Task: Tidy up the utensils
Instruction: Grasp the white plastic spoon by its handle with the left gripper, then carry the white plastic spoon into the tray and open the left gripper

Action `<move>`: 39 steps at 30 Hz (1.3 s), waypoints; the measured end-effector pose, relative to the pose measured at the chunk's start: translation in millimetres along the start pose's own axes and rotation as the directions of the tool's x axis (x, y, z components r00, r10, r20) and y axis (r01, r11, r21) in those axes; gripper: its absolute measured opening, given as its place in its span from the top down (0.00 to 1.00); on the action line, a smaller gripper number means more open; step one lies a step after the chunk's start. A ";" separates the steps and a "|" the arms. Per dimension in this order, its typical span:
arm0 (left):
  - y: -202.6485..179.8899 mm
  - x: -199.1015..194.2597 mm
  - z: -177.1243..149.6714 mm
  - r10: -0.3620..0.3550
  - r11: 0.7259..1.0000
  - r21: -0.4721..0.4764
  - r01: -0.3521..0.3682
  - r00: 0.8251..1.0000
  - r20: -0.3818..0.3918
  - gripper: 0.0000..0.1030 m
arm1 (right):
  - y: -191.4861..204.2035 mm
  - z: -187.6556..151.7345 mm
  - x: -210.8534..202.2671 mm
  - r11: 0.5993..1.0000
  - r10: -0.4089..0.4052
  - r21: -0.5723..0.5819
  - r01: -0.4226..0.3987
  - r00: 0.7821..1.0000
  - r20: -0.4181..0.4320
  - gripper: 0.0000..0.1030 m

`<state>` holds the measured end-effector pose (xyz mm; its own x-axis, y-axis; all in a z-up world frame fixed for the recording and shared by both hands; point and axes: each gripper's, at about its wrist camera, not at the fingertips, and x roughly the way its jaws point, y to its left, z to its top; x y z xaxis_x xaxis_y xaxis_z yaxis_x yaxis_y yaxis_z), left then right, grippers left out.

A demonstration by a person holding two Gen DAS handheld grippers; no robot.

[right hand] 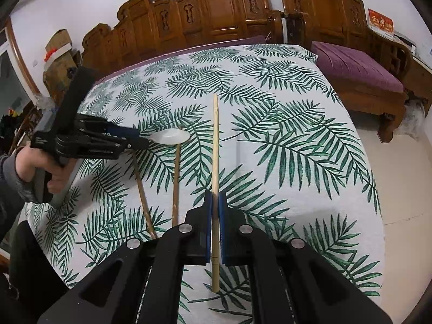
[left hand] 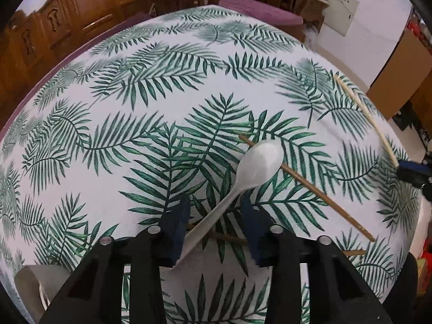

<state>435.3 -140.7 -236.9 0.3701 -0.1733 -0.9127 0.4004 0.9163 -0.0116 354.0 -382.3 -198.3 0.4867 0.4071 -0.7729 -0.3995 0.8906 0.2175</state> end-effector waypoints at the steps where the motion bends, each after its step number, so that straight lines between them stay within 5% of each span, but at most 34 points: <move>1: -0.1 2.1 0.0 -0.002 1.000 0.002 0.002 1.000 -0.005 0.74 | 0.3 0.2 -0.3 1.000 0.001 -0.001 -0.001 1.000 0.002 0.94; 6: -0.1 4.1 0.2 -0.011 1.000 -0.004 0.011 1.000 -0.003 0.93 | 8.2 -1.5 0.0 1.000 0.014 -0.005 -0.014 1.000 0.002 0.94; 17: 0.6 -52.3 -9.2 -0.007 0.999 -0.052 0.012 0.996 0.087 0.94 | 42.5 3.9 -16.7 0.998 0.038 -0.045 -0.037 0.999 0.024 0.94; 39: 28.6 -187.9 -89.4 0.079 0.985 -0.164 -0.046 0.976 0.202 0.94 | 144.9 24.1 -58.8 0.986 0.076 -0.152 -0.068 0.996 0.051 0.94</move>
<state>302.3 -49.7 -102.3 0.5623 -0.1699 -0.8093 0.2399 0.9701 -0.0370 286.2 -272.3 -106.9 0.4935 0.4836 -0.7229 -0.5451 0.8196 0.1762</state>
